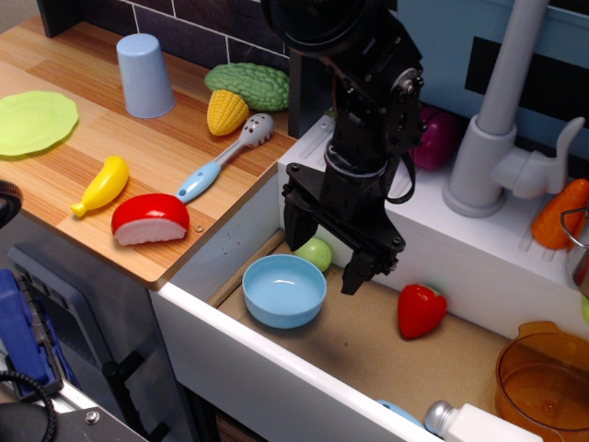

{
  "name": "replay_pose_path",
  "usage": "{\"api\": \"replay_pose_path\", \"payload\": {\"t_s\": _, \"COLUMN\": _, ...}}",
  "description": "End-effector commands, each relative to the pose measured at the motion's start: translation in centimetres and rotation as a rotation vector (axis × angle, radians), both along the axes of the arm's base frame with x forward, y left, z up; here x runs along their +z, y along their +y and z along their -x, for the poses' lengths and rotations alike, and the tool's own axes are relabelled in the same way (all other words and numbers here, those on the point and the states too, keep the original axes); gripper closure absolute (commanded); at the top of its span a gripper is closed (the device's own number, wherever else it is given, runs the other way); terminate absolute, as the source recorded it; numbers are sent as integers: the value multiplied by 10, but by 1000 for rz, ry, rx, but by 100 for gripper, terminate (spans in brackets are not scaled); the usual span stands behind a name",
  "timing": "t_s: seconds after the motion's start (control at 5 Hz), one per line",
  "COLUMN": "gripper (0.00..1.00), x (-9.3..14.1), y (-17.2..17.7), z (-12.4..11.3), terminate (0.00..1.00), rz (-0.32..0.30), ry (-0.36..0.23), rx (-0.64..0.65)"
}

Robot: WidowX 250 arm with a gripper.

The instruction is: Lift bowl

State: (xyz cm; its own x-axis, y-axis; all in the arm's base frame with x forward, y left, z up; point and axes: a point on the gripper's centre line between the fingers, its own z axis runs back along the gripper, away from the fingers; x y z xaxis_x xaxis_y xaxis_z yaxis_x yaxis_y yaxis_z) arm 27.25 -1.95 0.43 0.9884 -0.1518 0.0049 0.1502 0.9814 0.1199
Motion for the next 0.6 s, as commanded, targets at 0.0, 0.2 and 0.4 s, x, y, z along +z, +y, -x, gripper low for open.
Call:
{"api": "replay_pose_path", "payload": {"t_s": 0.0, "gripper": 0, "x": 0, "y": 0, "z": 0, "terminate": 0, "rz": 0, "ry": 0, "rx": 0}}
{"api": "replay_pose_path", "payload": {"t_s": 0.2, "gripper": 0, "x": -15, "y": 10, "z": 0, "terminate": 0, "rz": 31, "ry": -28, "rx": 10}}
{"api": "replay_pose_path", "payload": {"t_s": 0.4, "gripper": 0, "x": -33, "y": 13, "z": 1, "terminate": 0, "rz": 57, "ry": -51, "rx": -4}}
